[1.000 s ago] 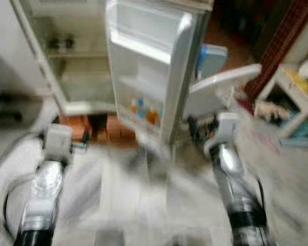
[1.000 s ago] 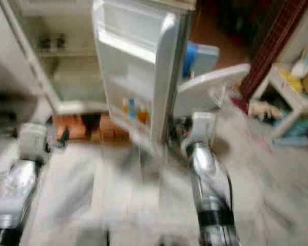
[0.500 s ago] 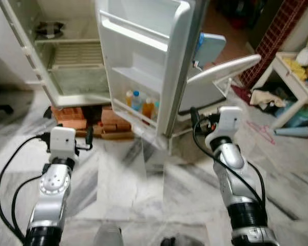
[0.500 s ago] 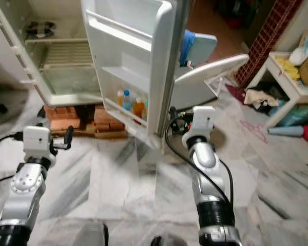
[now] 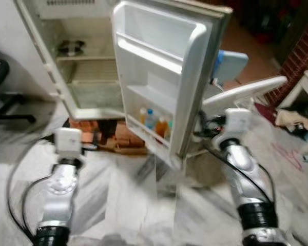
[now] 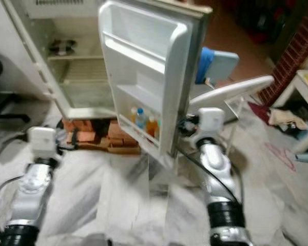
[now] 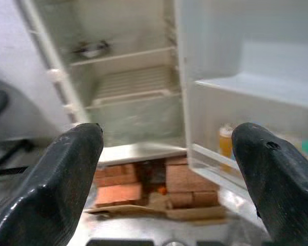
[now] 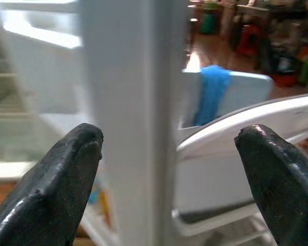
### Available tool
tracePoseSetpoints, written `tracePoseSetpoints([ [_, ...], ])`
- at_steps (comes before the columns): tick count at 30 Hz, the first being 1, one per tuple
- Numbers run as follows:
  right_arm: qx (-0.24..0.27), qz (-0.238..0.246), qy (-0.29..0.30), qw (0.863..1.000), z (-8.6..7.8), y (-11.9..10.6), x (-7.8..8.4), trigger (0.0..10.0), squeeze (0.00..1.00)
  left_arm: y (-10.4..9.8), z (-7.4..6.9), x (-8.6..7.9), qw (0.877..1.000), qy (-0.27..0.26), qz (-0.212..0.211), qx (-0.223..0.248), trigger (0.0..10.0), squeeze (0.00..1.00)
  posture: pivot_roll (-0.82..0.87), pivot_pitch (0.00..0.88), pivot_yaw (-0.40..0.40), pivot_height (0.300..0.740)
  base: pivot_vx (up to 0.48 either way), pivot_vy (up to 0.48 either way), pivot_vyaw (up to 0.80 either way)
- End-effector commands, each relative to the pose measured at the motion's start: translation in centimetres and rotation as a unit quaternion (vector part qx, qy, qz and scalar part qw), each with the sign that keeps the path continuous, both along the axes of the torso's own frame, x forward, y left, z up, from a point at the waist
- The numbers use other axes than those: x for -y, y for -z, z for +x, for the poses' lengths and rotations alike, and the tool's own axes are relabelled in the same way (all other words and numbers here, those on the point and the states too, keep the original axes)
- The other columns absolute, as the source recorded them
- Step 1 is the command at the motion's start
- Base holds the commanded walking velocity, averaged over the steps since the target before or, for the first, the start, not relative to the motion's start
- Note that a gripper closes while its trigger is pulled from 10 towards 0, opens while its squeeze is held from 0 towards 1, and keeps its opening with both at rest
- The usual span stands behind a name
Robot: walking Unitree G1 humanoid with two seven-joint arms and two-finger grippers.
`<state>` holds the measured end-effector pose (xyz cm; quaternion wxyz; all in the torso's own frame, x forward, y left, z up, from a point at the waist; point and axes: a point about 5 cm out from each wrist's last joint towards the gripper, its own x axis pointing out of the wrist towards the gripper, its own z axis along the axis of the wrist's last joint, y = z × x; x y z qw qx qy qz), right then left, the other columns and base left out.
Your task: Restocking fridge
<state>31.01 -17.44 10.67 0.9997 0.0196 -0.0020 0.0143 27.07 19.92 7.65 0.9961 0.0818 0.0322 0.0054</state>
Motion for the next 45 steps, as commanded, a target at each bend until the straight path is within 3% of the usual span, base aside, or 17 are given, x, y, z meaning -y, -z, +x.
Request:
tracePoseSetpoints([
  [1, 0.016, 0.010, -0.022, 1.000, 0.5, -0.8, -1.5, 10.0, 0.00, -0.1, -0.1, -1.2, 1.000, -0.018, 0.012, -0.004, 10.0, 0.00, 0.09, 0.041, -0.024, 0.740, 0.458, 0.000, 0.00],
  [13, 0.017, 0.004, -0.037, 0.999, 0.5, -0.7, -1.9, 10.0, 0.00, 0.5, -0.3, -0.9, 1.000, -0.023, -0.003, -0.014, 10.0, 0.00, 0.09, 0.051, -0.023, 0.740, 0.283, -0.020, 0.00],
  [19, 0.024, 0.003, -0.037, 0.999, 1.0, -1.1, -1.2, 10.0, 0.00, 1.7, -1.3, -1.0, 0.999, -0.023, -0.015, -0.044, 10.0, 0.00, 0.10, 0.053, -0.025, 0.740, 0.000, 0.000, 0.00],
  [21, 0.049, 0.005, -0.046, 0.998, 1.2, -1.9, -1.0, 10.0, 0.00, 2.3, -2.2, -1.6, 0.998, -0.031, -0.023, -0.056, 10.0, 0.00, 0.10, 0.056, -0.027, 0.740, 0.000, 0.000, 0.00],
  [27, 0.057, -0.014, -0.008, 0.998, 2.6, -2.8, 0.0, 10.0, 0.00, 2.7, -3.6, -2.4, 0.996, -0.046, -0.020, -0.072, 10.0, 0.00, 0.13, 0.062, -0.029, 0.740, 0.000, 0.000, 0.65],
  [29, 0.055, -0.045, 0.026, 0.997, 3.7, -3.3, 0.9, 10.0, 0.00, 3.0, -4.3, -2.6, 0.995, -0.054, -0.031, -0.079, 10.0, 0.00, 0.14, 0.066, -0.028, 0.740, 0.000, 0.000, 0.60],
  [38, 0.054, -0.031, 0.070, 0.996, 5.3, -4.8, 2.4, 10.0, 0.00, 3.4, -5.4, -2.2, 0.994, -0.057, -0.029, -0.084, 10.0, 0.00, 0.15, 0.077, -0.030, 0.740, 0.000, 0.000, 0.13],
  [40, 0.054, -0.019, 0.069, 0.996, 5.4, -4.8, 2.4, 10.0, 0.00, 3.3, -5.4, -2.2, 0.994, -0.058, -0.028, -0.084, 10.0, 0.00, 0.15, 0.079, -0.030, 0.740, 0.000, 0.000, 0.00],
  [42, 0.066, 0.045, 0.028, 0.996, 5.7, -5.2, 1.5, 10.0, 0.00, 3.3, -5.4, -2.4, 0.994, -0.058, -0.027, -0.086, 10.0, 0.00, 0.15, 0.081, -0.026, 0.740, 0.000, 0.000, 0.00],
  [43, 0.066, 0.045, 0.028, 0.996, 5.7, -5.2, 1.5, 10.0, 0.00, 3.3, -5.4, -2.4, 0.994, -0.058, -0.027, -0.086, 10.0, 0.00, 0.15, 0.081, -0.026, 0.740, 0.000, 0.000, 0.00],
  [45, 0.088, 0.142, -0.106, 0.980, 5.4, -6.2, -1.1, 10.0, 0.00, 3.3, -5.6, -2.4, 0.994, -0.056, -0.026, -0.088, 10.0, 0.00, 0.15, 0.086, -0.021, 0.740, 0.000, 0.000, 0.00],
])
